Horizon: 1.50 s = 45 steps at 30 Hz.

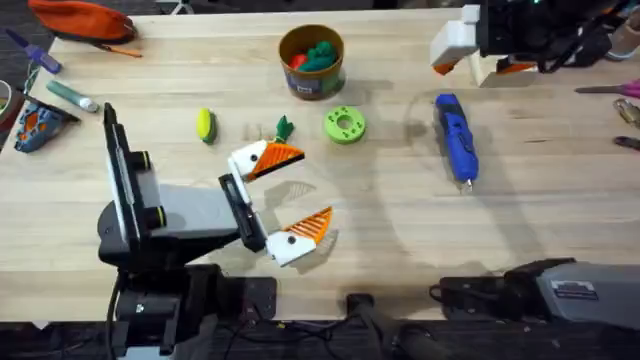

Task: Pick up the gripper from the table and insert it into the empty holder that is missing its gripper. Then pick up a screw, insert it into the mounting hole, and use the screwdriver to tighten it. Finally, clean up the table by picking up the vegetable and placing it into the bucket.

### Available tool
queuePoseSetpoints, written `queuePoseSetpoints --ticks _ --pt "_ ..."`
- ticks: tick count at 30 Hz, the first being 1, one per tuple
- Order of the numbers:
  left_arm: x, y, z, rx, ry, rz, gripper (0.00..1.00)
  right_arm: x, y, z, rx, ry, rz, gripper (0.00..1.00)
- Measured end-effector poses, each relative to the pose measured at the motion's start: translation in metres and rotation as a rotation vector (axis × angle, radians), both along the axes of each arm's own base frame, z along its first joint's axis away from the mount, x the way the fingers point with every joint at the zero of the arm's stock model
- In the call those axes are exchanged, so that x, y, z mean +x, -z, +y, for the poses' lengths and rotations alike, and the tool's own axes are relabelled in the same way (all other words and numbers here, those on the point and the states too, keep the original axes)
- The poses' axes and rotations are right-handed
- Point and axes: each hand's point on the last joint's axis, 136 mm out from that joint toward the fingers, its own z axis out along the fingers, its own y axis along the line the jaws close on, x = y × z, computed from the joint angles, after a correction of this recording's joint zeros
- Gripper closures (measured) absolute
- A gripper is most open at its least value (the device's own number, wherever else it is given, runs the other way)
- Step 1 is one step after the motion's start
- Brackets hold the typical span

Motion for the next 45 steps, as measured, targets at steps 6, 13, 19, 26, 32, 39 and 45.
queuePoseSetpoints --ticks 6,13,19,26,32,39,45 --pt "0.0 0.0 0.0 0.0 0.0 0.0 0.015 -0.0001 0.0001 0.0 0.0 0.0 0.001 0.133" --pt "0.0 0.0 0.0 0.0 0.0 0.0 0.016 -0.0002 0.0001 0.0 0.0 0.0 0.001 0.134" --pt "0.0 0.0 0.0 0.0 0.0 0.0 0.015 -0.0003 0.0001 -0.0001 0.0 0.0 0.001 0.133" --pt "0.0 0.0 0.0 0.0 0.0 0.0 0.01 -0.0008 0.0004 -0.0002 -0.001 0.0 0.004 0.13" --pt "-0.0001 0.0 0.0 0.001 0.001 -0.002 0.392 -0.0008 0.0004 -0.0002 -0.001 0.0 0.004 0.131" --pt "-0.0004 0.0 -0.0002 0.002 0.003 -0.005 0.959 -0.0008 0.0004 -0.0002 -0.001 0.0 0.004 0.132" --pt "-0.0005 0.0 -0.0003 0.002 0.004 -0.005 0.992 -0.0008 0.0004 -0.0002 -0.001 0.0 0.004 0.131"
